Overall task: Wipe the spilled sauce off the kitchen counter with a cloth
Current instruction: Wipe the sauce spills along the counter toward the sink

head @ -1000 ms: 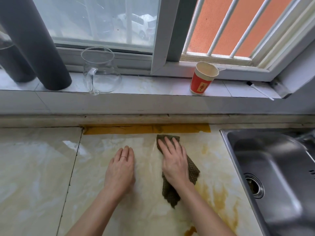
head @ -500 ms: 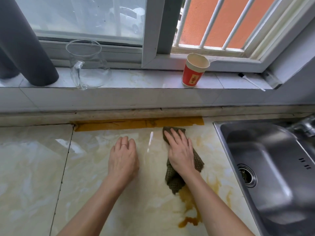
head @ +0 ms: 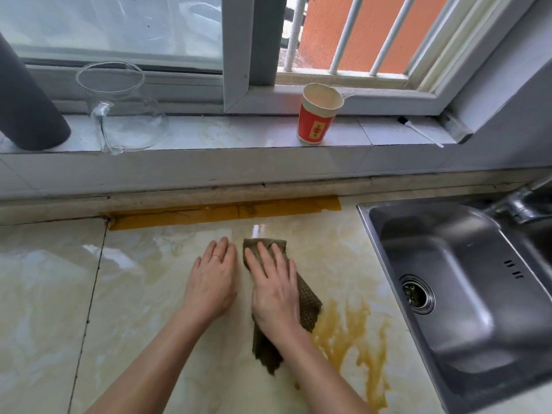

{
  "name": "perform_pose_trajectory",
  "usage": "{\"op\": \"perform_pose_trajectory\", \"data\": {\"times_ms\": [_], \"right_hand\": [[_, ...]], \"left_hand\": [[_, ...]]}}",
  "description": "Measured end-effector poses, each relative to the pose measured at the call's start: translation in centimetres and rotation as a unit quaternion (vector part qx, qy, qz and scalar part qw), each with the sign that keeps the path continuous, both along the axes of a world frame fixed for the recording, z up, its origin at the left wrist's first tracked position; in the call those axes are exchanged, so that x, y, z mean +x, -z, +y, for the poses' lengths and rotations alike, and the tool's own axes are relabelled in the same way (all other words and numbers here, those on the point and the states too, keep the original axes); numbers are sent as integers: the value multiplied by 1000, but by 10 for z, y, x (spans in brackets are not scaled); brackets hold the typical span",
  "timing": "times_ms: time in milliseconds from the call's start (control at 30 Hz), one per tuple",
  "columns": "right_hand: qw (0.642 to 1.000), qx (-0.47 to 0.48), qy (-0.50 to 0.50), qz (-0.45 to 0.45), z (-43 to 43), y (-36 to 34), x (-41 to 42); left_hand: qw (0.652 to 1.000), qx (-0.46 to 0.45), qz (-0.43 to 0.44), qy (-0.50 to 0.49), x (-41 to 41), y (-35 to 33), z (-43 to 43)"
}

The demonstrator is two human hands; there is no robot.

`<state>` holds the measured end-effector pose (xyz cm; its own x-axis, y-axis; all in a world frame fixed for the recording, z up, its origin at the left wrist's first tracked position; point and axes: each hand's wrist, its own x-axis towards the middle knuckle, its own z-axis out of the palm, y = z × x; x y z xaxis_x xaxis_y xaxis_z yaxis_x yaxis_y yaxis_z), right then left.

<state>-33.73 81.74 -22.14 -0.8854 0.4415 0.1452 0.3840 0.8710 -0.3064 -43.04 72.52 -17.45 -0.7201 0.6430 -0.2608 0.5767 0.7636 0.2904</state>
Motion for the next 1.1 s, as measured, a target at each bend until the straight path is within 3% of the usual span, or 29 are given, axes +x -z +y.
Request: {"op": "perform_pose_trajectory", "data": {"times_ms": [67,167,300,367,567,633,767,867,1100], "right_hand": [[1000,6,4,-11,21,1,4],[996,-7,88,-9,51,-1,-3],[988,-50,144,17,32,-5,-10],[991,-58,120,17,2,-5,-3],[997,-9,-74,29,-59,8,52],[997,4,-70,16,-41,9,65],[999,0,52,13,-13,4,71],[996,-12,90,23,-29,2,67],[998,-18,-50,20,-79,6,112]], "left_hand": [[1000,3,-4,9,-1,1,-5],[999,35,1,-6,5,-1,-15],[996,75,25,-34,25,-3,-32],[995,89,21,-48,34,-1,-38],[993,97,-4,-63,58,0,-46],[994,91,-12,-54,66,-2,-51],[995,87,-4,-37,81,-3,-62],[996,80,0,-29,86,-1,-70],[998,59,-6,10,98,-1,-79]]}}
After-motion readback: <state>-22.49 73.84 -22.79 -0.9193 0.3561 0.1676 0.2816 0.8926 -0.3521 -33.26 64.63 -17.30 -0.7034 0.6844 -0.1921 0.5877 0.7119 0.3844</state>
